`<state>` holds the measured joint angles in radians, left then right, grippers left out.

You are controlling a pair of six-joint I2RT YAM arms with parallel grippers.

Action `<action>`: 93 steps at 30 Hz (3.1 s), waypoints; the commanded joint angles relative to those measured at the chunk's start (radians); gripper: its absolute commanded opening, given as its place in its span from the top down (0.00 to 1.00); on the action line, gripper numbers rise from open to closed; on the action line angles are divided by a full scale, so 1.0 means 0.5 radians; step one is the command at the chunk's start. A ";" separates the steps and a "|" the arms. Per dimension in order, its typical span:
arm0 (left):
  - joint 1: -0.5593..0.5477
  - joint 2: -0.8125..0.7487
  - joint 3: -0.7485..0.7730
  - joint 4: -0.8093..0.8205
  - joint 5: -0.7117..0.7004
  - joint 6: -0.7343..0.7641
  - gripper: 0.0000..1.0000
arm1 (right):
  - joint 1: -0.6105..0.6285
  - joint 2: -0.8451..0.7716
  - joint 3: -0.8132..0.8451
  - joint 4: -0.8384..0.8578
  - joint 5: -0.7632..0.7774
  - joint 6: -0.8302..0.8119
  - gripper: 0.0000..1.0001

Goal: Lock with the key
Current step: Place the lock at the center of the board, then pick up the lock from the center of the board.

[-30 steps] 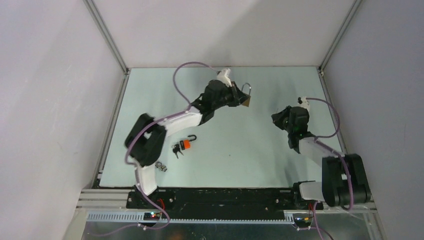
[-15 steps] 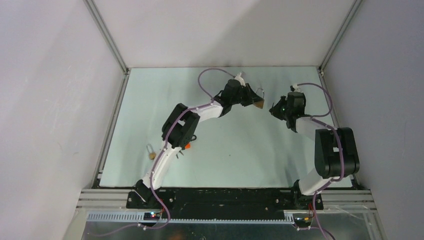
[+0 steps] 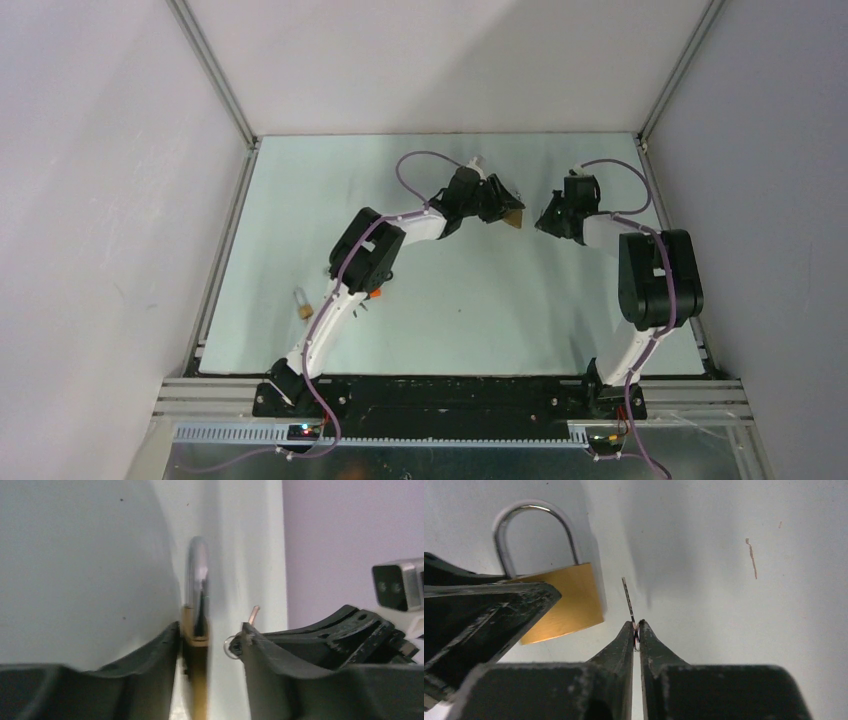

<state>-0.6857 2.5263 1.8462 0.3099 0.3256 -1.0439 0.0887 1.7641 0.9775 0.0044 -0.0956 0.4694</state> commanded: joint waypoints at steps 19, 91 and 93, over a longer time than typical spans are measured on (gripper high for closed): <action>0.029 -0.627 -0.393 -0.510 -0.539 0.199 0.04 | 0.083 -0.070 0.285 -0.365 0.175 0.073 0.36; 0.066 -2.027 -2.211 -1.419 -0.910 1.079 0.16 | 1.272 -0.611 -0.102 -0.324 0.414 0.859 0.41; 0.060 -2.009 -2.205 -1.430 -0.949 1.058 0.18 | 1.269 -0.621 -0.120 -0.319 0.406 0.863 0.41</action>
<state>-0.6411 1.4979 0.7647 -0.3641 -0.1284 -0.4492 0.7269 1.4860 0.9360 -0.1879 0.1139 0.8871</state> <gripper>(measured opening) 0.835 0.591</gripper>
